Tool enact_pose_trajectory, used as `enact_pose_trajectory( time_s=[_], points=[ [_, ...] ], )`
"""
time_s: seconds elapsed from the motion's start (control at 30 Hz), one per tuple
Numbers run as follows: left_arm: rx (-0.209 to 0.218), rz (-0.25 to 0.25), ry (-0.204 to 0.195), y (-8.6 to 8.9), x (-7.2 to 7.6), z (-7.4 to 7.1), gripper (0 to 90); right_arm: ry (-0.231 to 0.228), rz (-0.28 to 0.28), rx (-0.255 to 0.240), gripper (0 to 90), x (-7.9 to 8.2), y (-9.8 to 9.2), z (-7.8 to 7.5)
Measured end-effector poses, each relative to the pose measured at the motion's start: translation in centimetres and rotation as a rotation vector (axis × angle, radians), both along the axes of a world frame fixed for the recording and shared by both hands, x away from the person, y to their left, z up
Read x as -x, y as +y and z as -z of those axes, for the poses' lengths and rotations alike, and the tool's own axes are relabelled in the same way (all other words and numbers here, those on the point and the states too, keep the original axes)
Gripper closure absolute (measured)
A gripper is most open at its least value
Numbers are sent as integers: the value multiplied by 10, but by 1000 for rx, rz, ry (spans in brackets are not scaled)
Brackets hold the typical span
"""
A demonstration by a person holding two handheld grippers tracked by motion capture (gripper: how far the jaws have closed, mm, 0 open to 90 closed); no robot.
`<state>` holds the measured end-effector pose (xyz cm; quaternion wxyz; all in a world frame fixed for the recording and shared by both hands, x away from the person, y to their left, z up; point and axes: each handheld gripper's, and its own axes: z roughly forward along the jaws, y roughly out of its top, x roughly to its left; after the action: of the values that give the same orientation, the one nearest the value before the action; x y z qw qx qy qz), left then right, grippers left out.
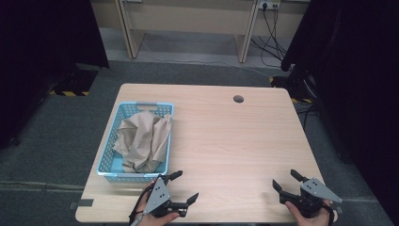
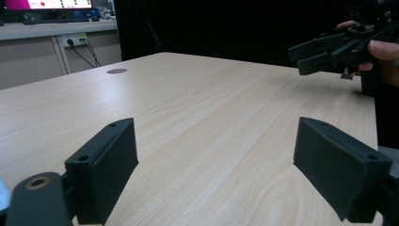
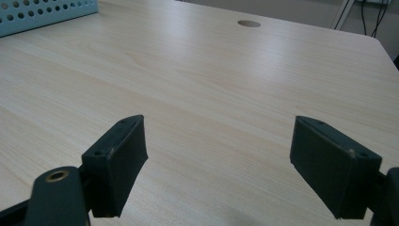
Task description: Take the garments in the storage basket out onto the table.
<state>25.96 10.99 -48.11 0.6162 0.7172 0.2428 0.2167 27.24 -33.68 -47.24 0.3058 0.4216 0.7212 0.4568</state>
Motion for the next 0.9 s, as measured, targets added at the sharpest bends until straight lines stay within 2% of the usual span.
enact_pose_trajectory(
  time_s=[0.3, 0.53, 0.9],
  points=[
    [13, 11, -16, -3, 1, -13, 134, -1, 0, 5, 199, 0, 0, 0],
    [10, 4, -34, -2, 2, -29, 134, 1, 3, 3, 199, 0, 0, 0],
    [7, -52, -43, 14, -5, -58, 135, 3, 4, 4, 199, 0, 0, 0]
  ],
)
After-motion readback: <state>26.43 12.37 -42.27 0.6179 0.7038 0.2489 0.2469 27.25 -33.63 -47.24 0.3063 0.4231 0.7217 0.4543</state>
